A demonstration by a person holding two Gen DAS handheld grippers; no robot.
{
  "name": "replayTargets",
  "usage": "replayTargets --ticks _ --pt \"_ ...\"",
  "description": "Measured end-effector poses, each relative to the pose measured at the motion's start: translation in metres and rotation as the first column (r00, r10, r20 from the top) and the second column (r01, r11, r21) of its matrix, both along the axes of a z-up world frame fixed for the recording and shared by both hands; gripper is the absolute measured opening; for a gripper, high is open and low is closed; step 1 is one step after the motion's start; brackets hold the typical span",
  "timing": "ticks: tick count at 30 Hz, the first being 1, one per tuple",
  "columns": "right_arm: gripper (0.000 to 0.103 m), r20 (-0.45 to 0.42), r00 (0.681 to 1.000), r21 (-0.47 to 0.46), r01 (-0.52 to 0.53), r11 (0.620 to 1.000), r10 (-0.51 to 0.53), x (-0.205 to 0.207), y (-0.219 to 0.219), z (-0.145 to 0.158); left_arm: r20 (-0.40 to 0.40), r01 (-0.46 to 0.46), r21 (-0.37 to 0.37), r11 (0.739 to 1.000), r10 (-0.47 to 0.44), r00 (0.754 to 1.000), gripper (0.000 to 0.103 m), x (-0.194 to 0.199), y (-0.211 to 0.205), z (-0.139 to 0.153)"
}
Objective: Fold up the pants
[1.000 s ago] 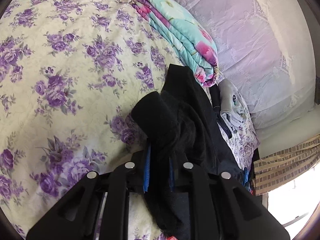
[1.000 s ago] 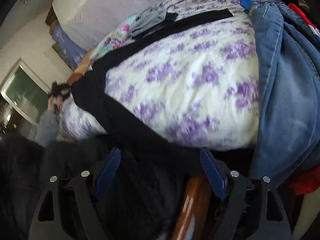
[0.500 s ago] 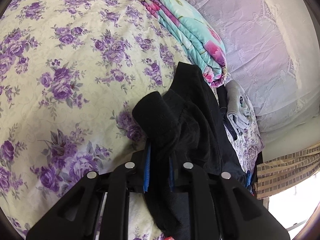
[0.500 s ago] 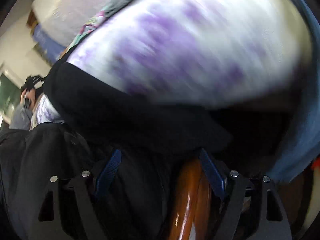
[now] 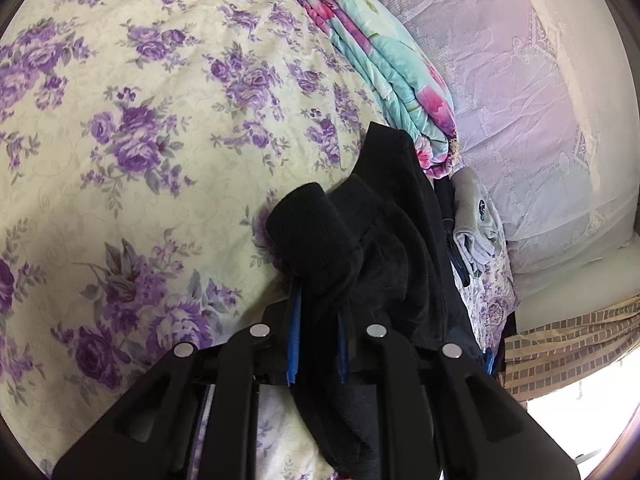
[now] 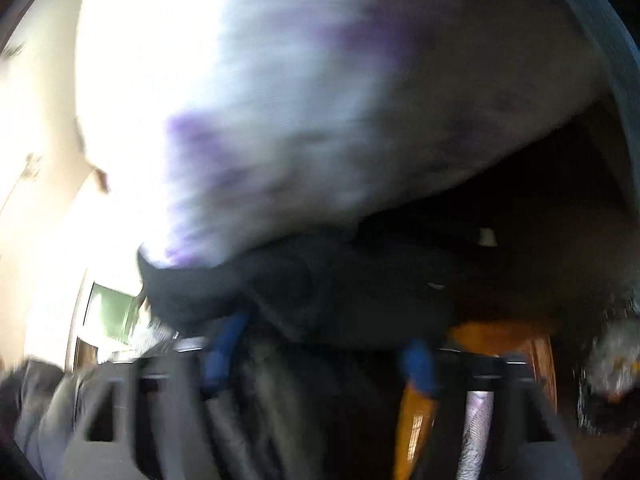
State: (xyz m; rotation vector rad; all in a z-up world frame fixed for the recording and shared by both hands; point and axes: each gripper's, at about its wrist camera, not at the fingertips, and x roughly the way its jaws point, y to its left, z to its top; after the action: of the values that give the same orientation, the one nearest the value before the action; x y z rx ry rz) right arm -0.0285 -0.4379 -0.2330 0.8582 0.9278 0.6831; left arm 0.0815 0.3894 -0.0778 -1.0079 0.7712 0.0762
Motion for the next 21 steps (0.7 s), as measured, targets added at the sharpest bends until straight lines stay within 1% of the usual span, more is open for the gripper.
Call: replayTargets --ticks 1,3,4,5,6,7,8,9,10,11,12,13,14,15,16,17,18,19,20,21 --pt "0.033 0.014 0.999 -0.019 -0.037 0.999 0.037 -0.006 0.001 0.012 -0.002 -0.002 0.002 1.0 0.002 1.0 0.013 0.0 0.0 0.0" --pt "0.024 0.019 0.996 -0.01 -0.092 0.996 0.092 -0.015 0.006 0.036 -0.002 -0.006 0.013 1.0 0.006 1.0 0.013 -0.002 -0.002 0.003" --pt "0.023 0.032 0.993 0.003 -0.112 0.994 0.112 -0.02 0.005 0.051 0.005 -0.009 0.03 1.0 0.009 1.0 0.013 -0.003 -0.004 0.008" --pt "0.023 0.073 0.989 0.009 -0.129 0.992 0.128 -0.024 0.004 0.076 0.015 -0.009 0.057 0.998 0.008 1.0 0.013 -0.005 -0.006 0.015" --pt "0.022 0.143 0.981 0.016 -0.132 0.991 0.129 -0.026 0.001 0.104 0.024 -0.009 0.08 0.997 0.007 1.0 0.013 -0.005 -0.008 0.022" --pt "0.022 0.211 0.972 0.038 -0.118 0.992 0.108 -0.025 -0.002 0.127 0.043 -0.009 0.103 0.995 0.005 0.999 0.013 -0.006 -0.011 0.031" --pt "0.022 0.288 0.956 0.096 -0.088 0.991 0.057 -0.02 -0.01 0.152 0.069 -0.01 0.112 0.994 0.002 0.998 0.013 -0.007 -0.013 0.041" --pt "0.022 0.346 0.938 0.156 -0.049 0.987 -0.008 -0.011 -0.018 0.172 0.092 -0.01 0.11 0.994 0.0 0.996 0.013 -0.007 -0.014 0.05" --pt "0.022 0.37 0.927 0.177 -0.004 0.984 -0.063 0.001 -0.024 0.185 0.115 -0.012 0.104 0.995 0.0 0.993 0.013 -0.005 -0.014 0.06" --pt "0.022 0.371 0.92 0.171 0.066 0.983 -0.126 0.024 -0.032 0.198 0.129 -0.014 0.099 0.995 0.001 0.992 0.013 -0.003 -0.014 0.068" --pt "0.022 0.341 0.921 0.138 0.146 0.98 -0.185 0.047 -0.038 0.204 0.141 -0.019 0.098 0.995 0.005 0.99 0.013 0.0 -0.014 0.076" --pt "0.028 0.27 0.928 0.057 0.25 0.966 -0.256 0.075 -0.044 0.207 0.142 -0.024 0.101 0.995 0.01 0.99 0.013 0.003 -0.015 0.081" --pt "0.038 0.176 0.924 -0.109 0.36 0.926 -0.339 0.105 -0.051 0.207 0.138 -0.028 0.105 0.994 0.013 0.99 0.013 0.006 -0.015 0.084" --pt "0.064 0.139 0.913 -0.298 0.407 0.863 -0.383 0.129 -0.054 0.209 0.128 -0.03 0.114 0.993 0.015 0.992 0.013 0.01 -0.015 0.085" --pt "0.069 0.143 0.906 -0.44 0.418 0.795 -0.398 0.147 -0.053 0.211 0.119 -0.03 0.117 0.993 0.016 0.993 0.013 0.011 -0.015 0.083" --pt "0.069 0.151 0.9 -0.499 0.427 0.754 -0.409 0.155 -0.059 0.215 0.109 -0.029 0.114 0.993 0.016 0.994 0.013 0.011 -0.014 0.081" --pt "0.069 0.15 0.897 -0.46 0.436 0.774 -0.417 0.154 -0.068 0.219 0.089 -0.032 0.109 0.993 0.022 0.996 0.013 0.01 -0.013 0.075" --pt "0.069 0.153 0.904 -0.38 0.427 0.821 -0.399 0.149 -0.072 0.224 0.071 -0.038 0.107 0.994 0.031 0.997 0.013 0.009 -0.011 0.072" --pt "0.069 0.163 0.914 -0.344 0.406 0.847 -0.373 0.142 -0.068 0.225 0.059 -0.042 0.107 0.993 0.036 0.998 0.013 0.007 -0.01 0.067" --pt "0.07 0.173 0.925 -0.342 0.379 0.86 -0.339 0.137 -0.065 0.225 0.047 -0.047 0.109 0.993 0.042 0.998 0.013 0.005 -0.007 0.061"
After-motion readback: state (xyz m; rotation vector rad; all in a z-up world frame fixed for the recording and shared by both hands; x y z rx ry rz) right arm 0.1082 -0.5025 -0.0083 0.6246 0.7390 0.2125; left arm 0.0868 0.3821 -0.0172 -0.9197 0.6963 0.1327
